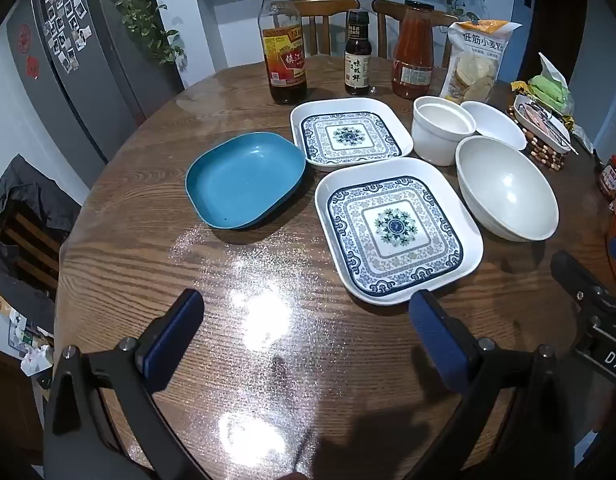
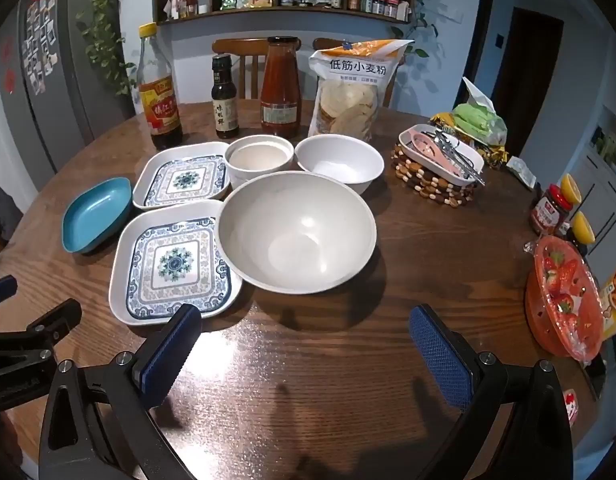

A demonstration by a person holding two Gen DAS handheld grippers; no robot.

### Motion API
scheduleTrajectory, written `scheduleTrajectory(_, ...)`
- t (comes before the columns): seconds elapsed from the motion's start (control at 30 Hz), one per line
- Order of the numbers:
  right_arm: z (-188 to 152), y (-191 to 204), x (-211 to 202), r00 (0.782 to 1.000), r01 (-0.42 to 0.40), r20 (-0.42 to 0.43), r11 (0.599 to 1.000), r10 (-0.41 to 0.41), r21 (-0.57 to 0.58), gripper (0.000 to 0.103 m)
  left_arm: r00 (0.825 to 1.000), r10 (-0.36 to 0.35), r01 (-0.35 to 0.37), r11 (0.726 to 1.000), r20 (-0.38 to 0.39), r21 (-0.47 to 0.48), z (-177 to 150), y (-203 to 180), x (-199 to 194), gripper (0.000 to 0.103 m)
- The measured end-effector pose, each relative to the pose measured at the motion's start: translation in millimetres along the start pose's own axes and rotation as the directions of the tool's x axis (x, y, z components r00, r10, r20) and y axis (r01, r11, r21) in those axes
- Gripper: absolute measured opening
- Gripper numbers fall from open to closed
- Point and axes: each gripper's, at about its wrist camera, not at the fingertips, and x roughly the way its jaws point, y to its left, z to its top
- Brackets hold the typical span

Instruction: Organize plates and bowls

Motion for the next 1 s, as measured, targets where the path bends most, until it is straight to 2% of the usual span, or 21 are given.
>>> scheduleTrajectory(0.4, 0.6, -1.3, 1.5, 1.0, -0.002, -0.001, 1.0, 0.002, 0.002, 0.103, 0.999, -0.028, 0.028, 0.999, -0.024, -0.015, 4.4, -4.2, 6.6, 0.103)
scheduleTrajectory(1.0, 1.6, -0.8, 2.7, 1.0, -0.005, -0.002, 1.0, 0.005, 0.002, 0.103, 1.0, -0.024, 0.023, 1.0, -0.019, -0.011, 2.5, -2.7, 5.3, 0.103)
